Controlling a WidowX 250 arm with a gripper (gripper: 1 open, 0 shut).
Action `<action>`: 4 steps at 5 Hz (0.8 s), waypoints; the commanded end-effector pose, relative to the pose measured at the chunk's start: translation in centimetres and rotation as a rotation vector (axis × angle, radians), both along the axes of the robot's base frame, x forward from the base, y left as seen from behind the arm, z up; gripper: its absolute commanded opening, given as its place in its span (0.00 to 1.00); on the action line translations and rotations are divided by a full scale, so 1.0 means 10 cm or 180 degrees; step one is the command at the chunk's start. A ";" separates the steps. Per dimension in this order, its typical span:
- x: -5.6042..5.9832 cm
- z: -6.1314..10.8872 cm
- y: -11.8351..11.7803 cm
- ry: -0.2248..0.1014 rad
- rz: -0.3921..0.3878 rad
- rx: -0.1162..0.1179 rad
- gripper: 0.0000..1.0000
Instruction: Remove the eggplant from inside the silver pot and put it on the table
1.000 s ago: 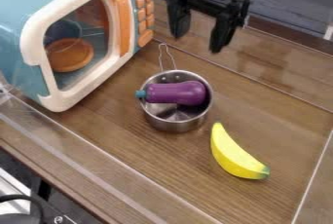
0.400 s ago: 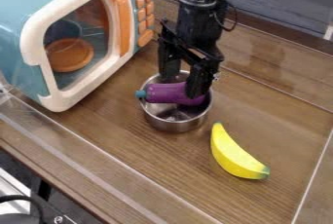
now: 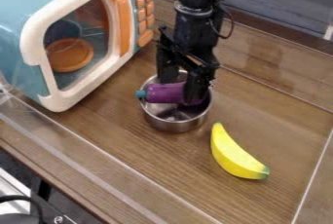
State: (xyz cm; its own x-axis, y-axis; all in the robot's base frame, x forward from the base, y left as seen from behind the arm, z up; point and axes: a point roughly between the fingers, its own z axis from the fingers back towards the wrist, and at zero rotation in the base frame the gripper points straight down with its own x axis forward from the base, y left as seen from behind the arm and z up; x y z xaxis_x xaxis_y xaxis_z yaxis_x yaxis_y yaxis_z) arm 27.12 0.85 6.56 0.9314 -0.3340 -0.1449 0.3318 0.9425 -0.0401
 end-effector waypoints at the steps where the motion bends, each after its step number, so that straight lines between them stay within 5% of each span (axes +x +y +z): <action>1: 0.03 0.04 0.04 -0.0107 -0.0006 0.0009 1.00; 4: 0.02 -0.07 0.07 -0.0145 -0.0094 0.0012 1.00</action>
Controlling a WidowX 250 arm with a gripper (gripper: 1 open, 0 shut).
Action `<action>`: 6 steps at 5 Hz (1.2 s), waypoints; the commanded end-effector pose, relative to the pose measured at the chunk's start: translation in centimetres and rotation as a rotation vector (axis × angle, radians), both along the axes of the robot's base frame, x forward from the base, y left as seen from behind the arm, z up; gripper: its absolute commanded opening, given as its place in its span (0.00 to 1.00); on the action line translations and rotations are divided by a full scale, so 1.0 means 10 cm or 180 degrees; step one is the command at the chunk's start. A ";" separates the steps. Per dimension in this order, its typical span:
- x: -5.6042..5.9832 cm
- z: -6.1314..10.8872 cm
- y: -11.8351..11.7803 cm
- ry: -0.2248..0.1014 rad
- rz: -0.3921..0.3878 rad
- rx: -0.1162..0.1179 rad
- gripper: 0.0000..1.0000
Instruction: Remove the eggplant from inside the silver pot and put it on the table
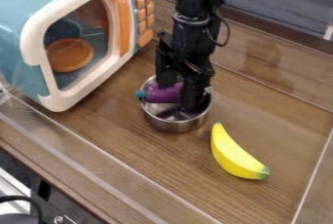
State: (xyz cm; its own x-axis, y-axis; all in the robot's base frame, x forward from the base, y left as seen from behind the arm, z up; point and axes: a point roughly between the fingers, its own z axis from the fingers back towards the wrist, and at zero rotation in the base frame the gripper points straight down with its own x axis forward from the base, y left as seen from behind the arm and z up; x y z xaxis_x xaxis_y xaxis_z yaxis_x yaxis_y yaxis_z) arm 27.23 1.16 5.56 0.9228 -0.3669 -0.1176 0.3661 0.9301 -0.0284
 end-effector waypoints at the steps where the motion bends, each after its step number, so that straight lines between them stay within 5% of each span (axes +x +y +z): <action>1: 0.01 0.00 0.05 -0.0063 -0.0010 0.0010 1.00; 6: 0.02 -0.10 0.10 -0.0128 -0.0102 0.0014 1.00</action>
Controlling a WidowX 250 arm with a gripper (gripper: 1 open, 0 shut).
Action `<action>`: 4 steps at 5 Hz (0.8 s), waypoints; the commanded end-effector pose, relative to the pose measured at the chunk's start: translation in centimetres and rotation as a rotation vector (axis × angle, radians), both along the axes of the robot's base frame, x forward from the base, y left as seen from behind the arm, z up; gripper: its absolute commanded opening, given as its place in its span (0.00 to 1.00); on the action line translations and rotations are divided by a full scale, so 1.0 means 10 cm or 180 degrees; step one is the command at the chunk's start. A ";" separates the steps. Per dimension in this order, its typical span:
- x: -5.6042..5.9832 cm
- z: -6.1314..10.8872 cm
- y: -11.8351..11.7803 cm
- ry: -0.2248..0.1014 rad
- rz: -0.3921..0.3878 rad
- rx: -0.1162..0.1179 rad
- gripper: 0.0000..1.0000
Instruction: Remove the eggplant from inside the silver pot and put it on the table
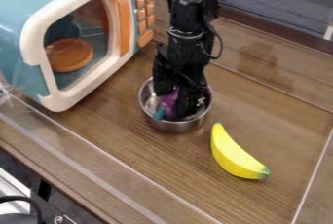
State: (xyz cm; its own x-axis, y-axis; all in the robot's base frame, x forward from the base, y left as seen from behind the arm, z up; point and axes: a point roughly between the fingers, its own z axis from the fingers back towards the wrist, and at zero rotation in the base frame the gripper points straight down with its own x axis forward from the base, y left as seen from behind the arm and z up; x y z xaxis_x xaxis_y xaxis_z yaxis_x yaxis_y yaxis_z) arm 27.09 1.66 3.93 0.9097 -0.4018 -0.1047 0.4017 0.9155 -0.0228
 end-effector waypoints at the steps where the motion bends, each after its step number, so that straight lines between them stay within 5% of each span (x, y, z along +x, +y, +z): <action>1: 0.03 0.05 0.06 -0.0096 0.0006 0.0012 1.00; 4: 0.04 0.03 0.09 -0.0131 -0.0043 0.0009 1.00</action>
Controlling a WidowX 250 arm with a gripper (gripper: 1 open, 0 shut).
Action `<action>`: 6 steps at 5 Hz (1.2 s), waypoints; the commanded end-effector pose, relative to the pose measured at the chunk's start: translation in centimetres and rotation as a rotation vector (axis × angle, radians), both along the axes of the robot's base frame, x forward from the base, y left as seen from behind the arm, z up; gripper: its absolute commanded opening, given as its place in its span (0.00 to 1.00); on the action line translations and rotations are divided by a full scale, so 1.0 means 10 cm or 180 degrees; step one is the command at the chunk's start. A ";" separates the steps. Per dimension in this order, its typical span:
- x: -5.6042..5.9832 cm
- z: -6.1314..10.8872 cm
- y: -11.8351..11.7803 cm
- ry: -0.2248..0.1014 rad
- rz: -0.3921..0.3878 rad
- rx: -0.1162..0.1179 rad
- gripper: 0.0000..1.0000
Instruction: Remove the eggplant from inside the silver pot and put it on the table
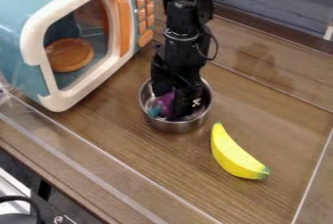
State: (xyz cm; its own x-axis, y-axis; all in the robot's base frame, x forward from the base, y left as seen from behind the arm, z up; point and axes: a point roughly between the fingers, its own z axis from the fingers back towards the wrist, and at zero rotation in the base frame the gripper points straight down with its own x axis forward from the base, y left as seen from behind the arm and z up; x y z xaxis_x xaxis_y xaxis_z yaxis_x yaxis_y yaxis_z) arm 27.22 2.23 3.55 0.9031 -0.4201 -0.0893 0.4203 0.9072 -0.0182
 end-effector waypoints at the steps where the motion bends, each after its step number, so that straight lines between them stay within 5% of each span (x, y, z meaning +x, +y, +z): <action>1: 0.03 0.06 0.04 -0.0078 0.0028 0.0007 1.00; 6: 0.05 0.04 0.06 -0.0069 0.0072 -0.0038 1.00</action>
State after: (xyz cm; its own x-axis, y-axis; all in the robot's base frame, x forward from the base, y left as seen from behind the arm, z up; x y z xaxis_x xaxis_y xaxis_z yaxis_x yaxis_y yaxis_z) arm 27.07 2.47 3.09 0.9069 -0.4099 -0.0979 0.4082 0.9121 -0.0381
